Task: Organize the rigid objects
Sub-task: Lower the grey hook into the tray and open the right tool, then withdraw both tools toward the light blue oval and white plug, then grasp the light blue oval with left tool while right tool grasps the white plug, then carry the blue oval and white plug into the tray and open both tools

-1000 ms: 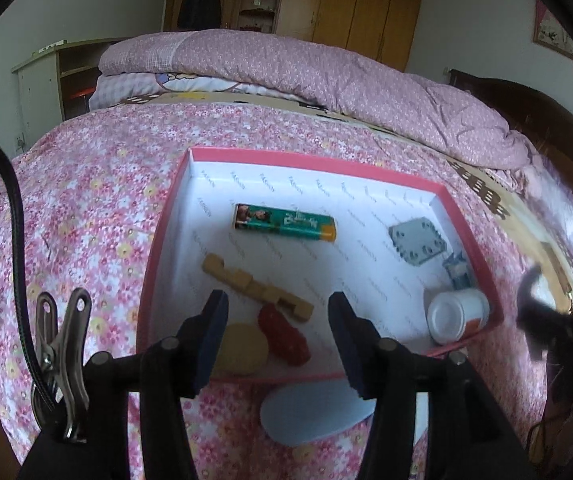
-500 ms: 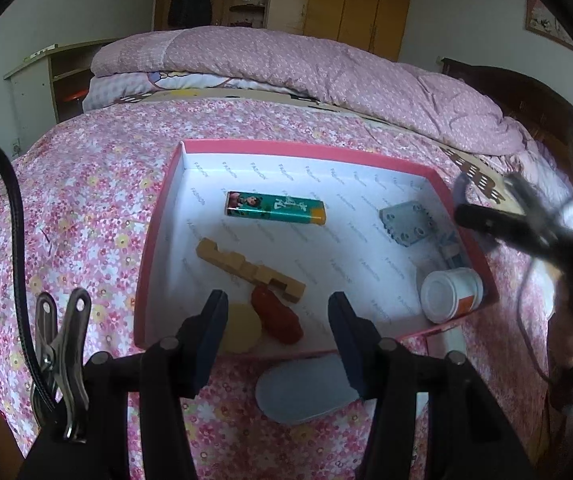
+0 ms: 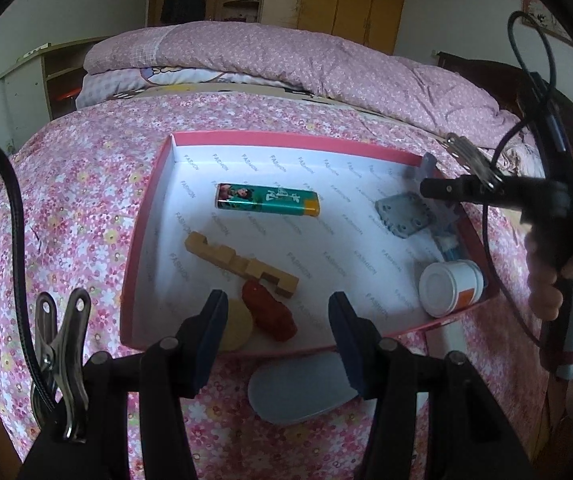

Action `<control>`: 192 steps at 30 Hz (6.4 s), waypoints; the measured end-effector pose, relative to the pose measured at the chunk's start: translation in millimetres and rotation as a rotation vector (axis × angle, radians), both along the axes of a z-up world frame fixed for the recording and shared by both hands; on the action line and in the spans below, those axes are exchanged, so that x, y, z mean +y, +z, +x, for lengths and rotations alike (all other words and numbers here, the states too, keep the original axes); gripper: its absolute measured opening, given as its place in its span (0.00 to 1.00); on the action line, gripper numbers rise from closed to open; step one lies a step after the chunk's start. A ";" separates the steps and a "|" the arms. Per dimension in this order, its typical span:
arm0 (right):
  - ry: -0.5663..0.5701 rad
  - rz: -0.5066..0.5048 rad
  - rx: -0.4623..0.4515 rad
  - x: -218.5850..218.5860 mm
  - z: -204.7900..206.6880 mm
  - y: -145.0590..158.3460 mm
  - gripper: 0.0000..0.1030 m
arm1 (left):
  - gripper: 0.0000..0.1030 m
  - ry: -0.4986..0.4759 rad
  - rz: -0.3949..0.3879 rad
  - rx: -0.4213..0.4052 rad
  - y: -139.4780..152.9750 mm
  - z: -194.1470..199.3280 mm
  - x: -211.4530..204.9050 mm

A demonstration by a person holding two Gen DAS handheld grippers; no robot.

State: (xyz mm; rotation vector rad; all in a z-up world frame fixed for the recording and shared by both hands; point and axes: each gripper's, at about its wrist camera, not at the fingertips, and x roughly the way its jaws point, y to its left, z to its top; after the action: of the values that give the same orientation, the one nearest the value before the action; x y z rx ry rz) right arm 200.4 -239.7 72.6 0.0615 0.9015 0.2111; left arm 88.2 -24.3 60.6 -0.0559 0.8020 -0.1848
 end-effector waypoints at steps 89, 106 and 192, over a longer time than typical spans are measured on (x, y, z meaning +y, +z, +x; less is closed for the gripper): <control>0.016 -0.079 -0.024 -0.5 -166.6 -53.6 0.25 | 0.95 0.050 -0.035 0.021 -33.1 -32.1 -25.5; 0.020 -0.055 -0.092 -4.0 -176.7 -59.1 0.25 | 0.97 0.136 0.078 0.009 -40.4 -24.9 -48.0; 0.147 0.012 -0.092 39.1 -15.2 1.4 0.25 | 0.88 0.015 0.098 -0.047 7.9 118.8 -20.6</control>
State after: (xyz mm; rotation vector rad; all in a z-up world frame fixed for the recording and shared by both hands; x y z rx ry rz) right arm 185.2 -200.6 74.0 -0.0035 0.8135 0.3531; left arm 207.0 -45.0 68.5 0.0351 0.7622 -0.1323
